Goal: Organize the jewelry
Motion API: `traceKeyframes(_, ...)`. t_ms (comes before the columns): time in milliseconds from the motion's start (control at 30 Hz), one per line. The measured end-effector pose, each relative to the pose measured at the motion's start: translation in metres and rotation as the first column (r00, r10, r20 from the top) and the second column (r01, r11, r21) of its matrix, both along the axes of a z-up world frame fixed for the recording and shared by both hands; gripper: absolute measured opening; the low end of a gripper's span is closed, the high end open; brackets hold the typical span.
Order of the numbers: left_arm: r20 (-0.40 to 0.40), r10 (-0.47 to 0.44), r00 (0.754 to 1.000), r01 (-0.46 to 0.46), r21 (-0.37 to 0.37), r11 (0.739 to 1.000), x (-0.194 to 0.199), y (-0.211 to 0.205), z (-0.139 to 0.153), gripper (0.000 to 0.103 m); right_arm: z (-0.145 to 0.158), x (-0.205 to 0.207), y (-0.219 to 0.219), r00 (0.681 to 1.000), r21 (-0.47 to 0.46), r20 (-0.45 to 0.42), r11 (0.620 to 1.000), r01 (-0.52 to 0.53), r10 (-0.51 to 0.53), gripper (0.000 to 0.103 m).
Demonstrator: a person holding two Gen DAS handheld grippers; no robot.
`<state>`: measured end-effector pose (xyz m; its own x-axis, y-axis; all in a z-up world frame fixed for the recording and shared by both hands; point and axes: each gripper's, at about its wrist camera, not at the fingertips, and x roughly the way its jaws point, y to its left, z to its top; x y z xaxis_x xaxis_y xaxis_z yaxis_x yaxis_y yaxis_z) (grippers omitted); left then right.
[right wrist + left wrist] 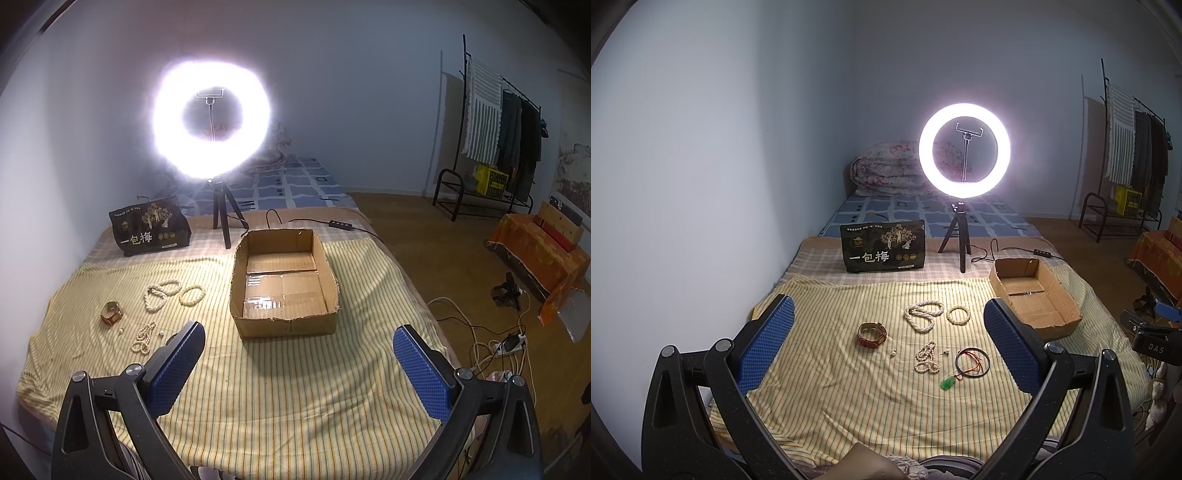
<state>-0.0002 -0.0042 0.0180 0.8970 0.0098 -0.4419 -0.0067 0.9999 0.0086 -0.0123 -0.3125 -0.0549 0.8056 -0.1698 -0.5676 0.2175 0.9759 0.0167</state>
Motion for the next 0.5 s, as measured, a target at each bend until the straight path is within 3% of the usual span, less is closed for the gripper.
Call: traceKeyframes(500, -0.013, 0.006, 1.000, -0.006, 0.003, 1.000, 0.0024, 0.0025, -0.0076, 0.103, -0.0033, 0.0008, 0.0027, 1.000, -0.001, -0.014, 1.000, -0.001, 0.001, 0.103)
